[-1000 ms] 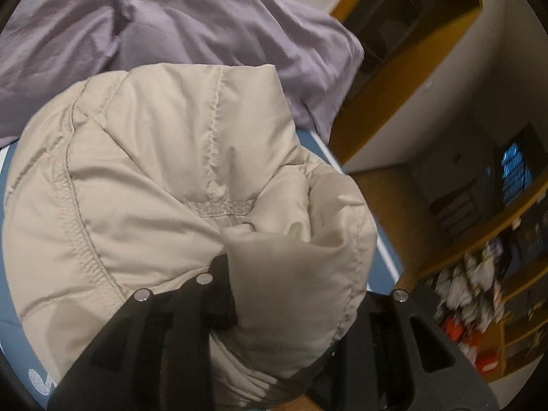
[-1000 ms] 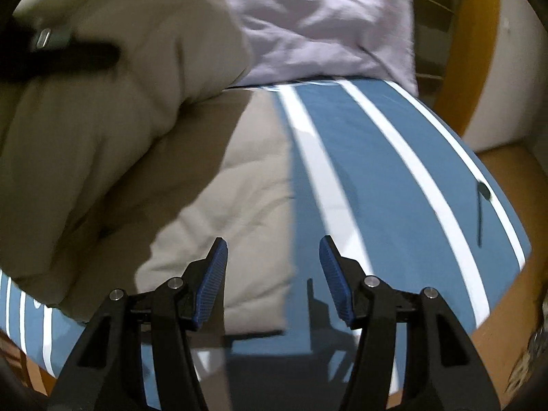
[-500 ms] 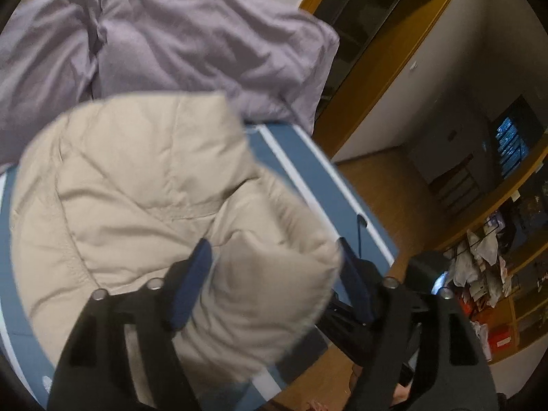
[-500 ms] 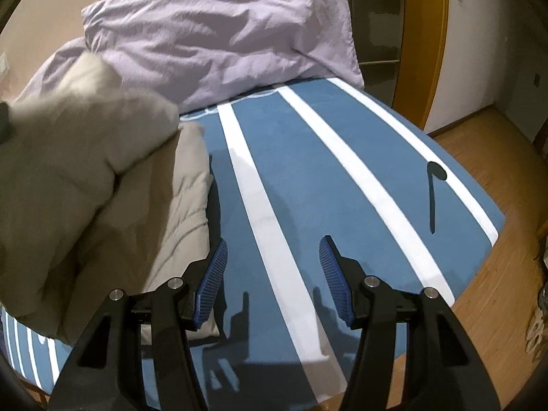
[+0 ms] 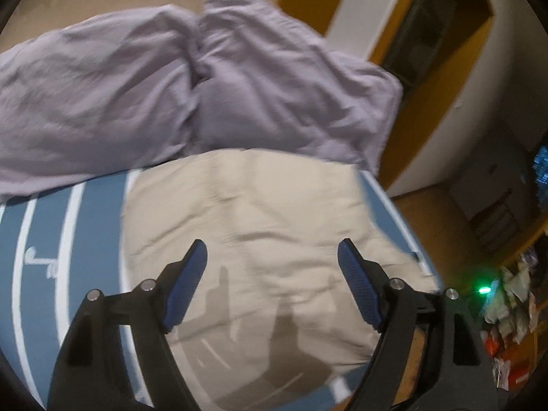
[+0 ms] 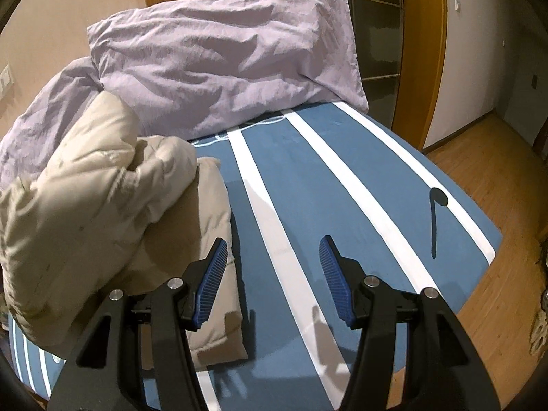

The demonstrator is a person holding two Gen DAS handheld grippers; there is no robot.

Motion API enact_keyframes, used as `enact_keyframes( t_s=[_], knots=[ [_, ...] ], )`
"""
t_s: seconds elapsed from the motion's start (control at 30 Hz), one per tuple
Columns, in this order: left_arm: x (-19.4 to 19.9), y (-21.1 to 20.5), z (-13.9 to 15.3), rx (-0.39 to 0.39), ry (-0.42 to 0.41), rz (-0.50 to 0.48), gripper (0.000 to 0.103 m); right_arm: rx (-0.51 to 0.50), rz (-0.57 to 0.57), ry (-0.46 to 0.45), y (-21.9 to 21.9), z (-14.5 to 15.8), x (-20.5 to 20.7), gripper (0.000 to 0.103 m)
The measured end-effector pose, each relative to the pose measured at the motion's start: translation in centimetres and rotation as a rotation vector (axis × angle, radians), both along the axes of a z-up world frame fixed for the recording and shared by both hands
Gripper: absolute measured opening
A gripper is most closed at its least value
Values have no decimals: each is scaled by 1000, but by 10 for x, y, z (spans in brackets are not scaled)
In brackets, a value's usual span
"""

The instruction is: Fold large clothes

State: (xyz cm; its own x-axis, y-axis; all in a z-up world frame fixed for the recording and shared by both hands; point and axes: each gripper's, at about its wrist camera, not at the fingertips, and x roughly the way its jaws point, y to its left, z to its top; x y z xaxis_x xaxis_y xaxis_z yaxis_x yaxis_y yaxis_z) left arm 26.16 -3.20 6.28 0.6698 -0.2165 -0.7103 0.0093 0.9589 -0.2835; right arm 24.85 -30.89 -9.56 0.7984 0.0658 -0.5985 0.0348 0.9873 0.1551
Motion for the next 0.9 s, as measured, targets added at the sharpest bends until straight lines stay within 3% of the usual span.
enact_keyframes(
  t_s=[0.13,0.3,0.73,0.9],
  knots=[
    [6,20,-22,15,50,58,79,6,0,-6,0,8,1,58],
    [12,19,-55,3,129,59,77,16,0,-28,-1,25,0,58],
    [27,-35,-88,82,109,-7,77,4,108,-77,20,67,-7,57],
    [32,-51,-92,105,107,-37,78,18,179,-67,34,67,-6,40]
  ],
)
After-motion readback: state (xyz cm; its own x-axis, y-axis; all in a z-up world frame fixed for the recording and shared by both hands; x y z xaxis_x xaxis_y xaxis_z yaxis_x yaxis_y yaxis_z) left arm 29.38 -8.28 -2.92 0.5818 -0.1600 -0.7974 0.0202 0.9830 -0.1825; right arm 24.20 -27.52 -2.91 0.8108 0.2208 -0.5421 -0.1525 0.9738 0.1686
